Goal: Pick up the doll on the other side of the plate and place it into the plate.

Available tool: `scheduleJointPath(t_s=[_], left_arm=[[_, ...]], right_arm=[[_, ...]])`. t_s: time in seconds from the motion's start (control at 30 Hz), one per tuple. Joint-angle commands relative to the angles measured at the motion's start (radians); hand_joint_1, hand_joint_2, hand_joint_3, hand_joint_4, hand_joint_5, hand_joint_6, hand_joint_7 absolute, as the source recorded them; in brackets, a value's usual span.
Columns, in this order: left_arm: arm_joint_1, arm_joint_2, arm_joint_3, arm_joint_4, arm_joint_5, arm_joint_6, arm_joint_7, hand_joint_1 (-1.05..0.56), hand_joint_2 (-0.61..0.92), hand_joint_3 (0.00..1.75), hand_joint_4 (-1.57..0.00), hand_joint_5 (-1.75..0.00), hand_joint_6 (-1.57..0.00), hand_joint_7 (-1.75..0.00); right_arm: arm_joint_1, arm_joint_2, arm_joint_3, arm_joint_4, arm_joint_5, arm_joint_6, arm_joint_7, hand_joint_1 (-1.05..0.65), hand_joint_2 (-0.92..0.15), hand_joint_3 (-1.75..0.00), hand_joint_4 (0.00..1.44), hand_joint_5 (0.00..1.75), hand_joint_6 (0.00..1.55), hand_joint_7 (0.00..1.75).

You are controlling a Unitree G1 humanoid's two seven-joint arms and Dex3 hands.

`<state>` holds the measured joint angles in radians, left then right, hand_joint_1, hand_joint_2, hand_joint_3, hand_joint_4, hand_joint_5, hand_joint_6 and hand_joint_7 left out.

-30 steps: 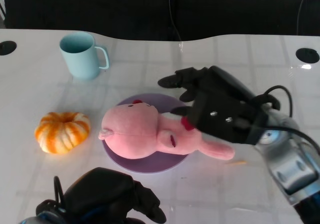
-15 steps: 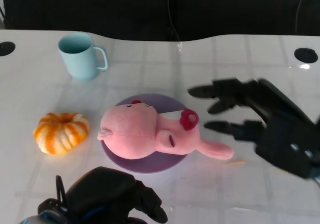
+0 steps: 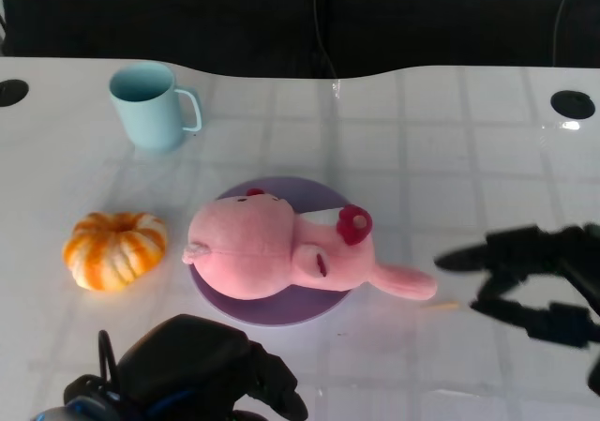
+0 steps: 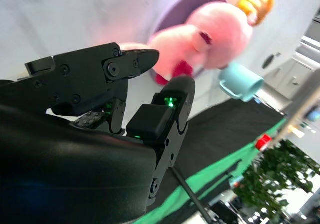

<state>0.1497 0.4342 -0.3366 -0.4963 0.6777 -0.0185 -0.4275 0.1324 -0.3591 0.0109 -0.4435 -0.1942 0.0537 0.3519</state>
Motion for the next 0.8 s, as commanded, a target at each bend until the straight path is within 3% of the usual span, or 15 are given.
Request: scheduleJointPath(t_s=[0.03,0.17,0.23,0.3,0.47,0.6,0.8], left_arm=[[0.008,0.021,0.022,-0.007,-0.008,-0.006,-0.002,-0.23,0.92,0.18,-0.80,-1.20,-1.12,-0.01],[0.007,0.022,0.037,0.002,-0.035,-0.001,-0.012,-0.22,0.92,0.20,-0.80,-1.19,-1.11,-0.01],[0.005,0.027,0.040,0.013,-0.037,-0.015,-0.003,-0.23,0.92,0.21,-0.80,-1.20,-1.12,-0.01],[0.004,0.031,0.041,0.018,-0.032,-0.026,0.003,-0.22,0.92,0.21,-0.80,-1.22,-1.12,-0.01],[0.010,0.023,0.056,0.033,-0.048,-0.044,0.024,-0.21,0.92,0.20,-0.78,-1.33,-1.13,-0.01],[0.011,0.024,0.066,0.049,-0.052,-0.053,0.035,-0.21,0.92,0.22,-0.74,-1.34,-1.13,-0.01],[0.009,0.023,0.078,0.082,-0.061,-0.085,0.069,-0.20,0.92,0.20,-0.74,-1.34,-1.13,-0.02]], right_arm=[[0.035,-0.031,-0.019,-0.046,0.018,0.007,0.020,-0.01,-0.92,-0.16,0.81,1.09,1.08,0.27],[0.054,-0.025,-0.005,-0.025,0.000,0.011,0.007,0.04,-0.88,-0.27,0.82,1.19,1.07,0.42],[0.050,-0.026,0.005,0.011,-0.009,0.002,0.004,0.06,-0.71,-0.62,0.83,1.25,0.96,0.68],[0.046,-0.026,0.010,0.041,-0.012,-0.011,0.003,0.09,-0.60,-0.85,0.85,1.30,0.92,0.83],[0.029,-0.019,0.028,0.110,-0.028,-0.066,-0.016,0.11,-0.43,-1.22,0.88,1.52,0.89,1.14],[0.016,-0.019,0.052,0.120,-0.072,-0.042,-0.031,0.05,-0.38,-1.30,0.82,1.66,0.83,1.27],[-0.007,-0.022,0.076,0.149,-0.119,-0.030,-0.037,0.02,-0.38,-1.27,0.82,1.74,0.81,1.33]])
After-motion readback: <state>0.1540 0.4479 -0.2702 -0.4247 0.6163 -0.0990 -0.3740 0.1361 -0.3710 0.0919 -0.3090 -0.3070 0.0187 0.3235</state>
